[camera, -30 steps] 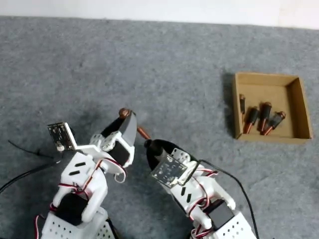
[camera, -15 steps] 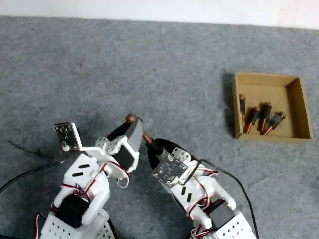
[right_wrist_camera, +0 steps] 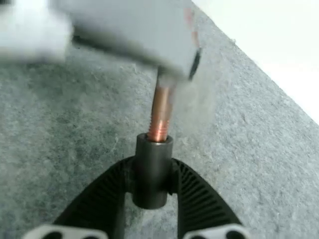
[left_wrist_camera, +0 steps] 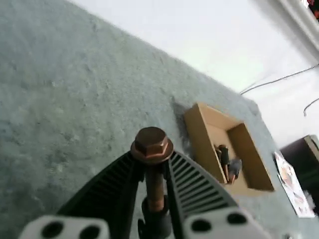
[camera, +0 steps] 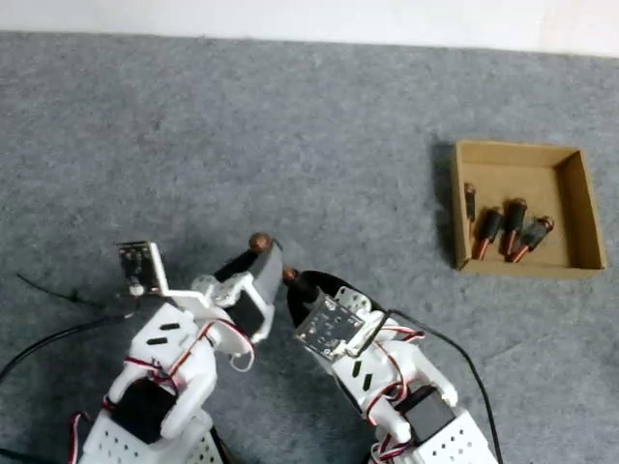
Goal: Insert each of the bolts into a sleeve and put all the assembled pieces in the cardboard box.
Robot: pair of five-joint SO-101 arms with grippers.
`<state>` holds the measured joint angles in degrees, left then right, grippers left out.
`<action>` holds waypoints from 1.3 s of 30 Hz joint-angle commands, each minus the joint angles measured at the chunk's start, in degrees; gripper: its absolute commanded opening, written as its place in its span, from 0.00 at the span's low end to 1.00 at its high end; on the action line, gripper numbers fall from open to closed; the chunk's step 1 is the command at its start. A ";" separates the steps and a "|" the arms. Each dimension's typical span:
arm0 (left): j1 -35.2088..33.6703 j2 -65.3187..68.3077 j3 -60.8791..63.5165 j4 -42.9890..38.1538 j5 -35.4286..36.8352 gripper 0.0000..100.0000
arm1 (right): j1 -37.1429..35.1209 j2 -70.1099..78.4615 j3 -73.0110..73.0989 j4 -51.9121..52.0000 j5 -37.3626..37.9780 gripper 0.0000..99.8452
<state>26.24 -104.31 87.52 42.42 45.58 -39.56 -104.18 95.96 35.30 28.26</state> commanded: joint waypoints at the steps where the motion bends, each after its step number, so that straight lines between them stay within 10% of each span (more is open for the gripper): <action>1: 1.80 0.04 1.54 1.58 -3.34 0.00 | 1.27 -1.01 6.46 -2.24 0.53 0.01; 13: 8.13 0.04 5.14 1.32 -10.29 0.03 | 1.36 -1.01 6.46 -2.24 0.62 0.01; 23: -3.03 0.04 2.24 1.32 -2.99 0.60 | 8.57 -1.01 6.46 -2.33 0.35 0.01; 28: -24.13 0.04 -2.51 1.23 7.82 0.57 | 11.21 -1.01 6.64 -5.76 0.35 0.01; 39: -25.89 0.04 7.16 -12.92 4.31 0.29 | 29.49 -0.92 6.46 -11.30 -1.14 0.01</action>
<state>1.10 -103.60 93.76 34.07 51.82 -16.97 -104.26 95.96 30.46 28.35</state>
